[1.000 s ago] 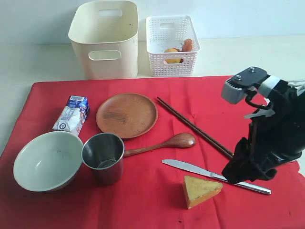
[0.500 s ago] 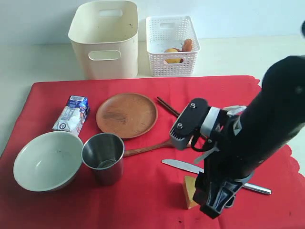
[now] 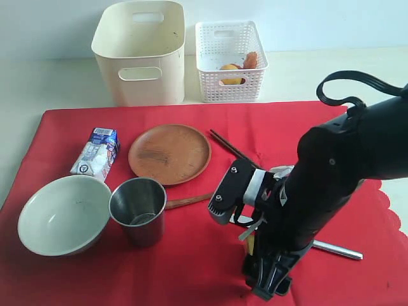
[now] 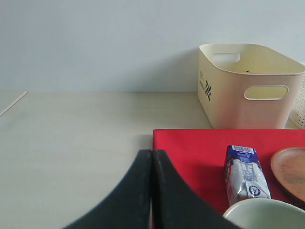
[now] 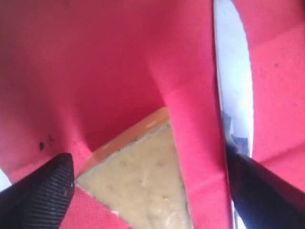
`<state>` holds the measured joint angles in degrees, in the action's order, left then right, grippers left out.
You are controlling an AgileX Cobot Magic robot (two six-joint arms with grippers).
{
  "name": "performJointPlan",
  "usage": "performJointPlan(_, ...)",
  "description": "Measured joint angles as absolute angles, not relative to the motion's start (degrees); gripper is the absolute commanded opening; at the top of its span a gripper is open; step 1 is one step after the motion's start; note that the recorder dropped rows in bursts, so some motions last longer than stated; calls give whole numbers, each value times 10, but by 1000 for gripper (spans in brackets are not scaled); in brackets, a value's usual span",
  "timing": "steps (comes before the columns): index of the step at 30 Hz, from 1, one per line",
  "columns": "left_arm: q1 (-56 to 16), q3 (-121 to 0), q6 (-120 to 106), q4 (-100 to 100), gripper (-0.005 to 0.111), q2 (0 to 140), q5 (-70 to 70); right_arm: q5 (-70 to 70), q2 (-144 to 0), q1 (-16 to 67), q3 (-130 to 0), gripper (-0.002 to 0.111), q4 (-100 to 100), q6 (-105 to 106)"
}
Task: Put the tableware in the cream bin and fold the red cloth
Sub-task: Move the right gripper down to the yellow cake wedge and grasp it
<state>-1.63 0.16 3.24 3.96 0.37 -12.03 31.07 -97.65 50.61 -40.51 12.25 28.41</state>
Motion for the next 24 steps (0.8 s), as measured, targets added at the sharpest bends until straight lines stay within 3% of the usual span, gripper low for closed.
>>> performJointPlan(12,-16,2,32,40,1,4,-120,308,-980,506,-405,16,123,283)
performJointPlan(18,-16,2,32,40,1,4,-120,308,-980,506,-405,1,120,271)
performJointPlan(24,-16,2,32,40,1,4,-120,308,-938,506,-405,0,116,257)
